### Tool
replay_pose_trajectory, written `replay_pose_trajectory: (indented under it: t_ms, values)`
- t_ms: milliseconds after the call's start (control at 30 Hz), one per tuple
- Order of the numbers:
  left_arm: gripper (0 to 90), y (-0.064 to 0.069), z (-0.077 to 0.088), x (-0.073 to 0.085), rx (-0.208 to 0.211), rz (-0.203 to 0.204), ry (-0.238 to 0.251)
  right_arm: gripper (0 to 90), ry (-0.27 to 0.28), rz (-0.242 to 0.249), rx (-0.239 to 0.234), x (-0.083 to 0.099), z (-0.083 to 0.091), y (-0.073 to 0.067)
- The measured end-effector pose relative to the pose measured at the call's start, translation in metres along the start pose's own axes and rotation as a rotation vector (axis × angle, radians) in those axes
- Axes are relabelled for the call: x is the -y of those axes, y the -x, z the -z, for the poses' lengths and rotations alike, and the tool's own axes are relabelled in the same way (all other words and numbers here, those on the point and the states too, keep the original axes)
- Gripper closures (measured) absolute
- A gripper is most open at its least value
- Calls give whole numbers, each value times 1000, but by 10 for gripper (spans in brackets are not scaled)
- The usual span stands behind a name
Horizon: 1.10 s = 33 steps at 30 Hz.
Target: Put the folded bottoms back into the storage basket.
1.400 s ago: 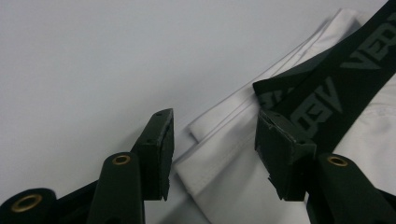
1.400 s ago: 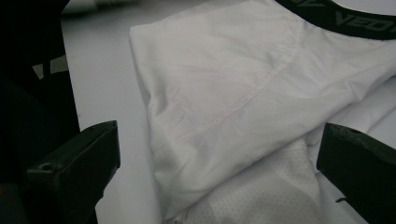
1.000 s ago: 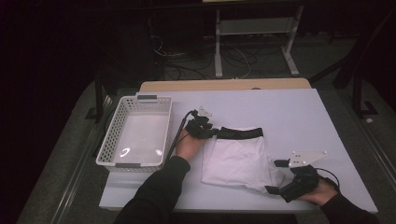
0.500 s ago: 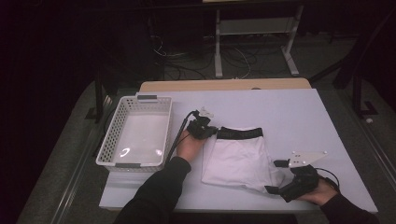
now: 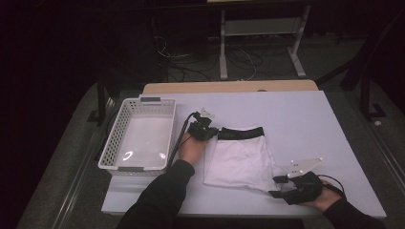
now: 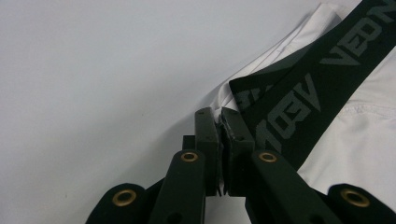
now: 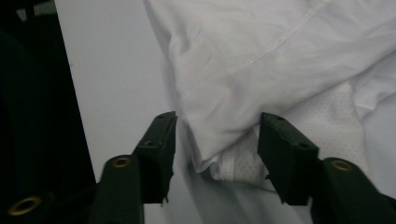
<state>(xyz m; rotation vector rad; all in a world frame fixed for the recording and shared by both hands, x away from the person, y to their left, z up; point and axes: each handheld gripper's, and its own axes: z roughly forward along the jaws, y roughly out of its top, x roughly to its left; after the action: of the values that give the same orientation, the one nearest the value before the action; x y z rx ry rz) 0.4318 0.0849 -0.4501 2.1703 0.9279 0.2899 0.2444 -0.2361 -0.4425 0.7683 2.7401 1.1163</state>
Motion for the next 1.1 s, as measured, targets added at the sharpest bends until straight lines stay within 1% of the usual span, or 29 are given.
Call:
replay_pose_trajectory:
  t_ms: [67,167,267,367,500,567,667,767,833,1100]
  values:
    - [864,0,0,0,0,-2,0,553,-22,18,16,0,-4,-1]
    - [864,0,0,0,-1,-2,0,653,-22,39,36,0,-4,-2]
    - [864,0,0,0,2,1,1,751,-28,45,35,0,-4,-1]
    - [864,0,0,0,5,3,2,804,-32,47,39,-1,-4,0]
    - [864,0,1,0,11,7,7,834,-36,49,34,-3,-3,1]
    - [864,0,3,-1,19,11,18,839,-30,45,27,-4,-2,2]
    - [864,0,8,-3,35,25,45,840,2,33,15,-6,2,3]
    - [864,2,12,-5,53,24,67,840,29,39,15,-10,7,3]
    - [864,3,13,-6,64,30,82,841,55,34,6,-14,9,4]
    - [864,7,21,-11,114,46,123,841,119,43,-4,-30,11,7]
